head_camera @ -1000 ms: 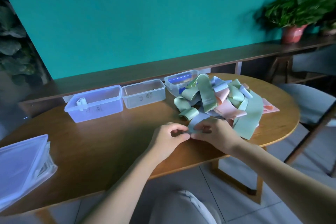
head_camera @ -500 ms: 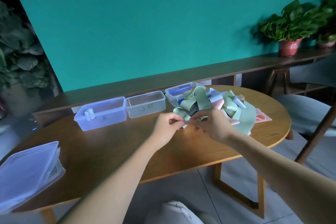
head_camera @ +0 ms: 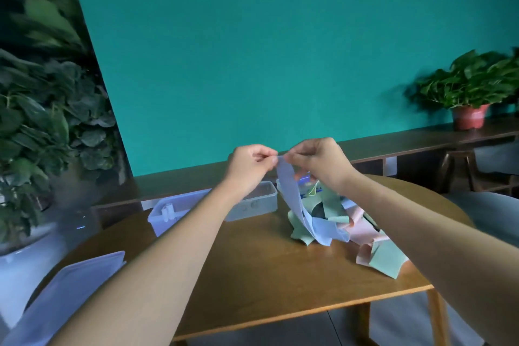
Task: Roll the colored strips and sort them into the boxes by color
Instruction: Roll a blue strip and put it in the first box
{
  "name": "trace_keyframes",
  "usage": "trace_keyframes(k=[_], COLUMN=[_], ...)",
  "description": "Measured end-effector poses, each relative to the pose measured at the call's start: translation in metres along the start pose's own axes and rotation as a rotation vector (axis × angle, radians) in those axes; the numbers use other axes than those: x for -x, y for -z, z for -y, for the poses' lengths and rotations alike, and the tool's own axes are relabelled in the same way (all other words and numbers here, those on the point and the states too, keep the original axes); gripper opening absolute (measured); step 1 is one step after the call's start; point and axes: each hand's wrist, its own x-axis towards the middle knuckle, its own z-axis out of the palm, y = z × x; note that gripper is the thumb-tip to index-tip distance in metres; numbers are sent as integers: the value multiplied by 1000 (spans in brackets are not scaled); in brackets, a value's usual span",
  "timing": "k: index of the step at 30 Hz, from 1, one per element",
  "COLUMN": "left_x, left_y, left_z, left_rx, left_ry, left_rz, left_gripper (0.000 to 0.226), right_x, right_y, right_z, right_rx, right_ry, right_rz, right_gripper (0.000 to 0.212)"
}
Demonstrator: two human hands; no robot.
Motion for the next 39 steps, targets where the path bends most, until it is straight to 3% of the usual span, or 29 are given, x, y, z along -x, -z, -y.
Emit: trace_keyframes(k=[3, 8, 11, 19, 23, 28, 34, 39], left_x=[0, 4, 6, 24, 33, 44, 58, 71], left_y=[17, 46, 68, 119, 137, 152, 164, 172], left_z=[-9, -28, -33, -49, -55, -64, -52, -35], left_rx=[92, 214, 226, 97, 78, 51, -34, -8], left_ry=[-11, -19, 3, 4, -34, -57, -21, 45], left_rz=[-34, -70, -107, -118, -168, -141, -132, -126], left_gripper=[10, 21, 6, 33, 28, 26, 26, 19], right_x=[-6, -14, -15, -16, -14, -22, -13, -12], right_y=[-12, -35, -44, -69, -79, -87, -98, -114], right_z=[19, 48, 62, 89, 105, 110, 108, 97], right_rx=[-83, -182, -272, -374, -391, -22, -174, -265], right_ry=[17, 45, 68, 100, 120, 222, 124, 36], right_rz=[8, 87, 176, 320, 243, 30, 257, 427], right_gripper=[12, 14, 17, 21, 13, 22, 16, 23])
